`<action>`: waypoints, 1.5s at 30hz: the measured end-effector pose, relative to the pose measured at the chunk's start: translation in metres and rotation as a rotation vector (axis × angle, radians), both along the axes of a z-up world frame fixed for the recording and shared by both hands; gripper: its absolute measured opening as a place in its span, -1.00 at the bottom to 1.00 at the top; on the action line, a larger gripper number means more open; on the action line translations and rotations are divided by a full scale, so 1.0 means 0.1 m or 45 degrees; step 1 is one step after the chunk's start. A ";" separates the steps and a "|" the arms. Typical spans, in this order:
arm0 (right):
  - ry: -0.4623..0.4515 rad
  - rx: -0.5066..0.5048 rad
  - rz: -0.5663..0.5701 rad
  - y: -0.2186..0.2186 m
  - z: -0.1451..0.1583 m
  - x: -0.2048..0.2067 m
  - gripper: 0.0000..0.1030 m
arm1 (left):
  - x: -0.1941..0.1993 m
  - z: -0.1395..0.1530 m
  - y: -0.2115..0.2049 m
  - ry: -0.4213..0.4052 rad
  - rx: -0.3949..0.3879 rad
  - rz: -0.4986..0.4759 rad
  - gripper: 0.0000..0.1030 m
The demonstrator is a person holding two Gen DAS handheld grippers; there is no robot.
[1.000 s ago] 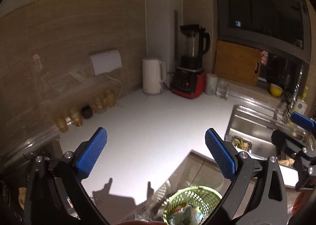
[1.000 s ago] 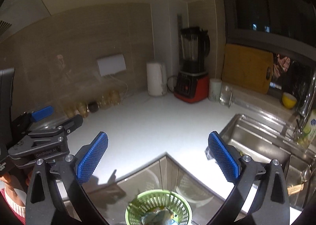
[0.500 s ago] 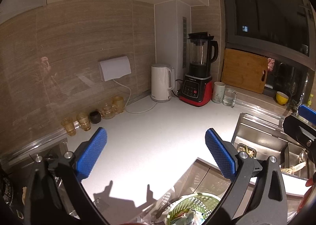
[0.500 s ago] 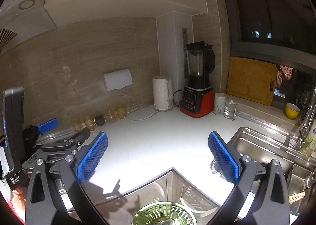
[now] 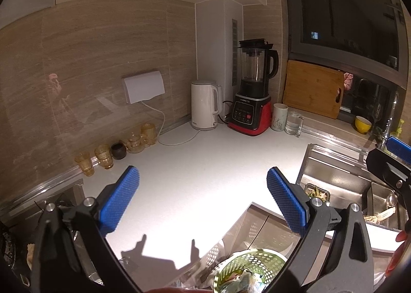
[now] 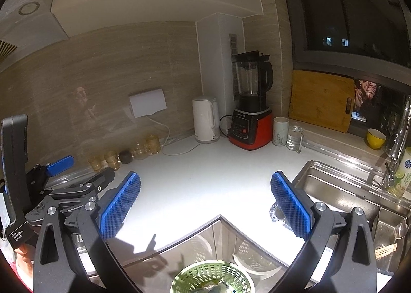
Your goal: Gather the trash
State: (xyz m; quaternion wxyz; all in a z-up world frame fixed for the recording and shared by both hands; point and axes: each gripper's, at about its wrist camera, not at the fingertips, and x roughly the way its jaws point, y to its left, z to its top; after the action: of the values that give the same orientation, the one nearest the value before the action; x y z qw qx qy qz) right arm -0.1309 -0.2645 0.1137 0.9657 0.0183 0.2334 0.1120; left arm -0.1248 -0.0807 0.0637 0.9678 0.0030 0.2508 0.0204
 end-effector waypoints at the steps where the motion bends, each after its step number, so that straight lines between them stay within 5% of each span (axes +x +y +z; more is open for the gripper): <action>1: 0.002 0.000 -0.001 -0.01 0.00 0.01 0.96 | 0.00 0.00 0.00 0.000 0.001 -0.001 0.85; 45: 0.007 -0.009 -0.004 -0.11 -0.03 -0.03 0.96 | 0.00 -0.04 0.02 0.009 -0.002 -0.039 0.85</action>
State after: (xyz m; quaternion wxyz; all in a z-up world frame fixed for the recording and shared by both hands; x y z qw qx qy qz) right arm -0.1337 -0.2759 0.1109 0.9654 0.0157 0.2362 0.1096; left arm -0.1249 -0.0789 0.0602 0.9671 0.0061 0.2542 0.0055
